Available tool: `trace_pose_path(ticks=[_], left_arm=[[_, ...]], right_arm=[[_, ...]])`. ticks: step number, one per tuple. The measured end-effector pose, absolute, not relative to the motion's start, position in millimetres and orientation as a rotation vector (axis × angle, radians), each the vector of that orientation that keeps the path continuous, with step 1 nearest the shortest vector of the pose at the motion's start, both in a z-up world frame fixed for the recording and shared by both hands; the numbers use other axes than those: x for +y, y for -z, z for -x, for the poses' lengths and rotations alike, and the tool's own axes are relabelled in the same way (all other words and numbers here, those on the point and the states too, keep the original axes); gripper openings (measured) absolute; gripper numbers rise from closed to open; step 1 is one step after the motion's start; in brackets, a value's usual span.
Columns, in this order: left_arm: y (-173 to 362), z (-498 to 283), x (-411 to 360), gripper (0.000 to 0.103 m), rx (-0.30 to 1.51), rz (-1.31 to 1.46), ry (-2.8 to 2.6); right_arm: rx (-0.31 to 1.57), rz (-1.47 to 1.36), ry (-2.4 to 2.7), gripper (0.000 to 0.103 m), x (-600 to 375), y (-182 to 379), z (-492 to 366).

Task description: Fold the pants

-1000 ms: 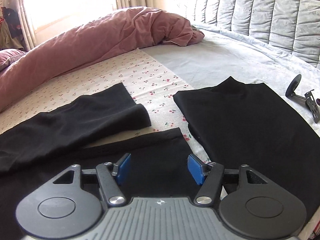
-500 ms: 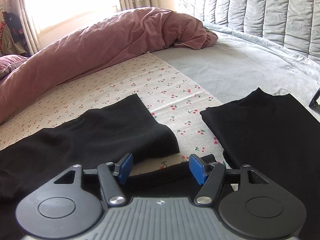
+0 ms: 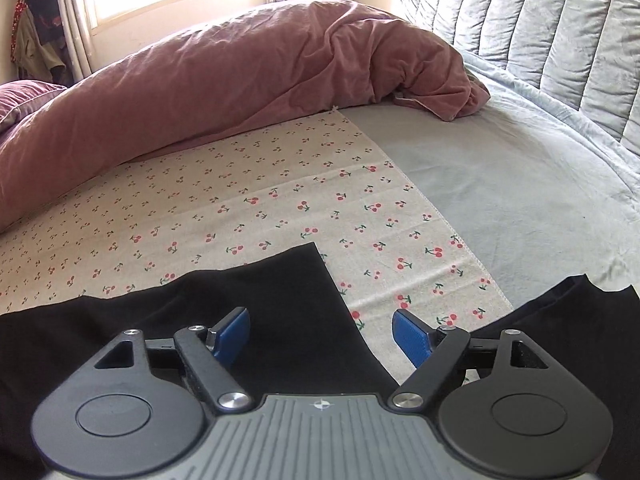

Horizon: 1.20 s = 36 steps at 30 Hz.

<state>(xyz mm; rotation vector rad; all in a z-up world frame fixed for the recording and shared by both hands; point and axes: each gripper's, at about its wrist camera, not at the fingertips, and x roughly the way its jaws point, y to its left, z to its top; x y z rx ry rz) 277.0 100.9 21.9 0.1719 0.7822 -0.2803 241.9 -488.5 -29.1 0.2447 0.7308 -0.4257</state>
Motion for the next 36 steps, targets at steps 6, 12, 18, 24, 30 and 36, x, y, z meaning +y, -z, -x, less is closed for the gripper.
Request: trace_pose_path(ticks=[6, 12, 18, 24, 30, 36], left_arm=[[18.3, -351.8, 81.8, 0.086, 0.758, -0.262, 0.337], [42.6, -389.5, 63.7, 0.074, 0.787, -0.308, 0.507], [54.9, -399.3, 47.4, 0.017, 0.833, -0.283, 0.461], [49.7, -385.3, 29.7, 0.0, 0.768, -0.318, 0.367], [22.3, -387.7, 43.5, 0.0, 0.626, -0.207, 0.283], [32.4, -406.6, 36.8, 0.008, 0.595, -0.178, 0.151]], right_arm=[[0.757, -0.277, 0.447, 0.074, -498.9, 61.6, -297.3], [0.785, -0.204, 0.478, 0.069, -502.6, 87.6, -327.0], [0.72, -0.166, 0.46, 0.011, -494.4, 89.3, -328.5], [0.674, 0.001, 0.509, 0.006, -475.3, 72.9, -339.6], [0.593, -0.023, 0.524, 0.006, -476.8, 53.7, -369.3], [0.525, -0.127, 0.497, 0.045, -473.0, 45.4, -386.0]])
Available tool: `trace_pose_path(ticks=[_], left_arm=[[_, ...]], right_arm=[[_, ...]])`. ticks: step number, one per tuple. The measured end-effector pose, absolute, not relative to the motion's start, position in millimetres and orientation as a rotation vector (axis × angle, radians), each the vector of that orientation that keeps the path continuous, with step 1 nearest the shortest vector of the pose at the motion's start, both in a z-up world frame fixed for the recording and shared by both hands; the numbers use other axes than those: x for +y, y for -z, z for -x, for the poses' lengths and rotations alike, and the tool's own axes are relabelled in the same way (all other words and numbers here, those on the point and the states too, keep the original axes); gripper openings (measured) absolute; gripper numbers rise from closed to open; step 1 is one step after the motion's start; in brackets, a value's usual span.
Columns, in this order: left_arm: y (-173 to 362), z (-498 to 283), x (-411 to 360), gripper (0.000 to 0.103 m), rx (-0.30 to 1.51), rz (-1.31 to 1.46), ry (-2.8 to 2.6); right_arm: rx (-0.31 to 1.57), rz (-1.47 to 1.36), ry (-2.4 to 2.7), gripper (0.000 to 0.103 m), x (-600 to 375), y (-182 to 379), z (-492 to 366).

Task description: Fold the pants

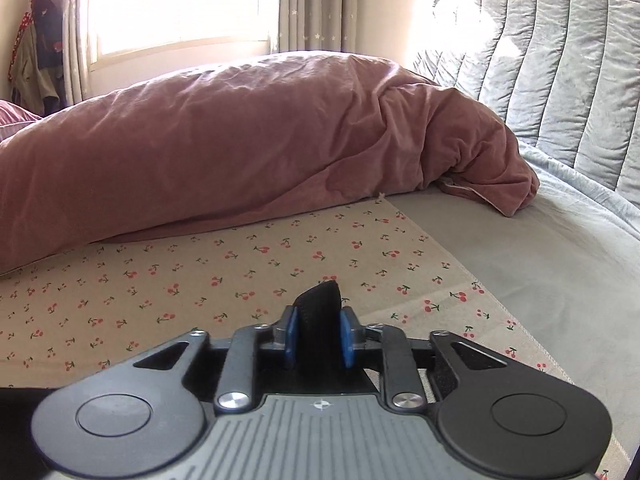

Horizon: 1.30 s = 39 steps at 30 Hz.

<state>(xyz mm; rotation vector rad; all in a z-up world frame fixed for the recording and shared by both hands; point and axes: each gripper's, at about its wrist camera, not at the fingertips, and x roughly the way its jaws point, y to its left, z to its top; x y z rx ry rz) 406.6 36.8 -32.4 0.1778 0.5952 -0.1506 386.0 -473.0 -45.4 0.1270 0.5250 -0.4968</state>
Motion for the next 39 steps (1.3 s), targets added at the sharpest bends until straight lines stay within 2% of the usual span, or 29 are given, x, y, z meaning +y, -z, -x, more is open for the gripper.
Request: trace_pose_path(ticks=[2, 3, 4, 6, 7, 9, 16, 18, 20, 23, 24, 27, 30, 32, 36, 37, 39], left_arm=[[34.1, -404.6, 32.3, 0.012, 0.602, -0.202, 0.144], [32.2, -398.0, 29.2, 0.023, 0.593, -0.214, 0.159], [29.2, -388.5, 27.4, 0.04, 0.585, -0.222, 0.186], [23.1, -368.5, 24.8, 0.061, 0.573, -0.228, 0.237], [20.9, -358.7, 23.1, 0.063, 0.575, -0.231, 0.261], [18.6, -339.9, 20.3, 0.063, 0.598, -0.24, 0.32], [17.8, -266.5, 15.2, 0.063, 0.605, -0.273, 0.459], [15.5, -247.3, 16.4, 0.063, 0.583, -0.298, 0.5], [13.9, -230.3, 19.0, 0.063, 0.569, -0.315, 0.554], [18.1, -215.2, 16.5, 0.063, 0.584, -0.329, 0.625], [21.8, -211.7, 12.8, 0.063, 0.589, -0.343, 0.646], [36.8, -212.1, -3.7, 0.063, 0.608, -0.406, 0.658], [49.6, -221.8, -15.8, 0.05, 0.646, -0.435, 0.623], [53.4, -227.6, -14.5, 0.049, 0.691, -0.394, 0.625], [50.7, -231.8, -7.5, 0.05, 0.761, -0.345, 0.671], [46.9, -231.2, -3.9, 0.054, 0.77, -0.33, 0.688], [35.7, -226.4, 11.3, 0.056, 0.752, -0.287, 0.703]], right_arm=[[0.538, -0.122, 0.495, 0.054, -471.1, 40.7, -379.5], [0.553, -0.116, 0.484, 0.057, -471.6, 38.6, -373.6], [0.574, -0.109, 0.476, 0.058, -473.0, 36.4, -366.5], [0.617, -0.096, 0.477, 0.06, -478.7, 34.2, -350.5], [0.638, -0.098, 0.487, 0.061, -483.6, 34.7, -341.4], [0.671, -0.116, 0.496, 0.068, -492.9, 37.9, -319.2], [0.805, -0.232, 0.546, 0.063, -515.2, 77.6, -263.5], [0.806, -0.292, 0.519, 0.054, -517.2, 85.4, -254.2], [0.776, -0.319, 0.5, 0.052, -513.5, 88.9, -247.7], [0.753, -0.3, 0.478, 0.03, -503.7, 91.7, -246.2], [0.751, -0.282, 0.478, 0.02, -501.3, 92.2, -246.8], [0.754, -0.245, 0.474, 0.013, -495.5, 89.3, -250.2], [0.717, -0.232, 0.511, 0.012, -495.2, 77.9, -249.4], [0.701, -0.219, 0.521, 0.012, -497.0, 71.5, -248.3], [0.81, -0.172, 0.532, 0.014, -500.0, 89.8, -258.6], [0.809, -0.15, 0.535, 0.016, -497.9, 91.2, -259.4], [0.805, -0.129, 0.556, 0.035, -494.5, 87.1, -259.6]])
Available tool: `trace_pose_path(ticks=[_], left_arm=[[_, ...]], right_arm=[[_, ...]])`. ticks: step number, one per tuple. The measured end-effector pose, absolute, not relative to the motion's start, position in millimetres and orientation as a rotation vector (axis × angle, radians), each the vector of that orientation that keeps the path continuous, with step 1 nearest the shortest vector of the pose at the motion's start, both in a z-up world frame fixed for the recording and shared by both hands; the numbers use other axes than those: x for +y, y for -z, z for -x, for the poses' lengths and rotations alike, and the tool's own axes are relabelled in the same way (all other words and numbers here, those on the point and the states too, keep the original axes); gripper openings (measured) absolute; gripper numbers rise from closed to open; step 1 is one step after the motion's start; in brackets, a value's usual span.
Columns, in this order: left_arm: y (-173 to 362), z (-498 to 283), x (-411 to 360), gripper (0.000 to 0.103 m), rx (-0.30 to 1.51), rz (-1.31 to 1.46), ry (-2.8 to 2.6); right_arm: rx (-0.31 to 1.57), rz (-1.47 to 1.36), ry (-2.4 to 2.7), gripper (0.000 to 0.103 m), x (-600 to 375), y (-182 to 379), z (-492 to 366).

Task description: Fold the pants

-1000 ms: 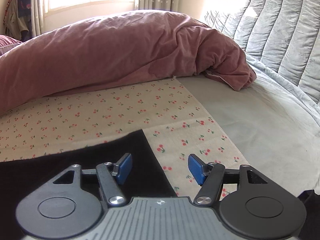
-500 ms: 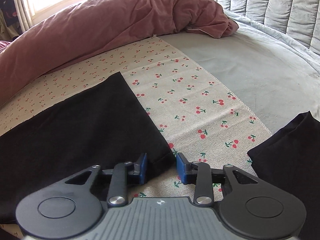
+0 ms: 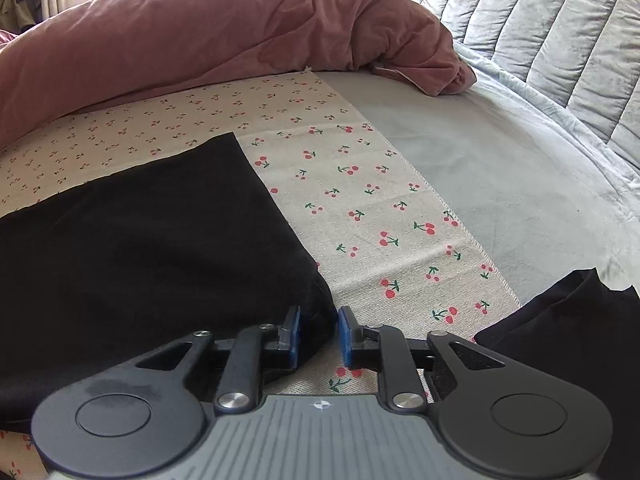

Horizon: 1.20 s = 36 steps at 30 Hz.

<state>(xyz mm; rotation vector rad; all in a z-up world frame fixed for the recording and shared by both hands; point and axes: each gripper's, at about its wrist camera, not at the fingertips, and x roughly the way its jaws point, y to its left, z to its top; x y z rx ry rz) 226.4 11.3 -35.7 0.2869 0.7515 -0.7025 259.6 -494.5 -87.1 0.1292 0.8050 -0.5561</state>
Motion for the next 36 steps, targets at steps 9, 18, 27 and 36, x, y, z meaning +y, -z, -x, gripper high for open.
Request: trace_pose_path(ticks=[9, 18, 27, 36], left_arm=[[10.4, -248.9, 163.7, 0.068, 0.688, -0.165, 0.159], [39.9, -313.8, 304.4, 0.065, 0.736, -0.029, -0.191], [52.3, -331.5, 312.2, 0.007, 0.717, 0.111, -0.062], [57.0, -337.7, 303.9, 0.012, 0.682, -0.039, -0.197]], right_arm=[[0.766, -0.092, 0.517, 0.046, -490.7, 75.4, -275.9], [0.747, -0.147, 0.49, 0.047, -488.0, 88.8, -323.3], [0.671, -0.092, 0.411, 0.006, -482.2, 96.9, -338.0], [0.672, -0.12, 0.449, 0.002, -482.3, 95.5, -341.3]])
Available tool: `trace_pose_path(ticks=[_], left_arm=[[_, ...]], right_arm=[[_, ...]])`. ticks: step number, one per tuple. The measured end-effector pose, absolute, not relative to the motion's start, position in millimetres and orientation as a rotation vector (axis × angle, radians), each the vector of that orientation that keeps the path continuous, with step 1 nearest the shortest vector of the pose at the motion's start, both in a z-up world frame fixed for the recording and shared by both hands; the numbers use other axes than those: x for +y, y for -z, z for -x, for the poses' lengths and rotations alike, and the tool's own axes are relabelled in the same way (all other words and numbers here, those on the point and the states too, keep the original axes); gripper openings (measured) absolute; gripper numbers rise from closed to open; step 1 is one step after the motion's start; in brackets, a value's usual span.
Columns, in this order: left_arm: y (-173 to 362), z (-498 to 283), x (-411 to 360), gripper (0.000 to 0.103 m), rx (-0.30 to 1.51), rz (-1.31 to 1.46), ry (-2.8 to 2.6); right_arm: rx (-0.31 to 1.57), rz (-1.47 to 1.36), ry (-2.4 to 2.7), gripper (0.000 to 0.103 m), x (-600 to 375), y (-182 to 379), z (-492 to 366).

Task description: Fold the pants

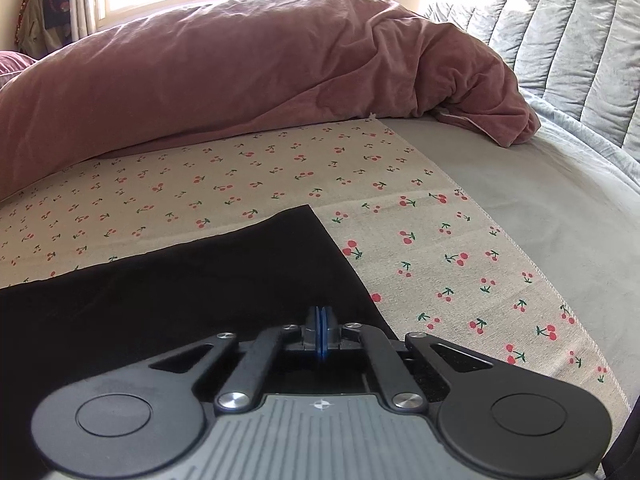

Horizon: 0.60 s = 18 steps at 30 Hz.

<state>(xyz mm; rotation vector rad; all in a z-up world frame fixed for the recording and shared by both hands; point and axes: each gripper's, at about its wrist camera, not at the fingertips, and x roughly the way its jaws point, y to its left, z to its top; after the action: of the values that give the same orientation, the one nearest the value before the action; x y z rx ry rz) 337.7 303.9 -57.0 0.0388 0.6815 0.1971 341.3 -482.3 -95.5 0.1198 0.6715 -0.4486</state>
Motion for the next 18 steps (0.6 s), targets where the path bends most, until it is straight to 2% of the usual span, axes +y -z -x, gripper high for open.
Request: trace_pose_path(ticks=[1, 2, 4, 5, 7, 8, 11, 12, 14, 18], left_arm=[[54.3, -338.4, 300.9, 0.014, 0.686, -0.066, -0.206], [50.3, -338.2, 299.3, 0.015, 0.688, -0.077, -0.205], [38.8, -334.0, 297.5, 0.024, 0.679, -0.074, -0.204], [32.4, -330.7, 295.3, 0.029, 0.668, -0.075, -0.199], [20.1, -325.2, 287.4, 0.06, 0.645, -0.084, -0.132], [14.7, -323.0, 281.6, 0.066, 0.633, -0.091, -0.099], [2.6, -324.7, 257.4, 0.069, 0.615, -0.122, 0.021], [1.1, -327.6, 248.8, 0.069, 0.61, -0.132, 0.065], [2.0, -336.9, 230.4, 0.073, 0.612, -0.164, 0.138], [17.6, -361.5, 189.3, 0.073, 0.642, -0.274, 0.263]], right_arm=[[0.675, -0.107, 0.456, 0.004, -479.3, 93.6, -341.9], [0.675, -0.092, 0.462, 0.013, -475.3, 90.6, -341.5], [0.657, -0.091, 0.436, 0.033, -467.3, 80.9, -337.1], [0.654, -0.099, 0.405, 0.046, -463.2, 75.0, -335.2], [0.659, -0.091, 0.332, 0.047, -449.3, 62.5, -335.0], [0.669, -0.077, 0.311, 0.048, -440.2, 56.8, -337.2], [0.719, -0.069, 0.25, 0.053, -410.9, 43.6, -350.0], [0.732, -0.067, 0.226, 0.062, -399.5, 40.2, -355.2], [0.761, -0.072, 0.193, 0.072, -377.5, 36.4, -365.5], [0.832, -0.107, 0.12, 0.072, -337.0, 38.4, -386.1]])
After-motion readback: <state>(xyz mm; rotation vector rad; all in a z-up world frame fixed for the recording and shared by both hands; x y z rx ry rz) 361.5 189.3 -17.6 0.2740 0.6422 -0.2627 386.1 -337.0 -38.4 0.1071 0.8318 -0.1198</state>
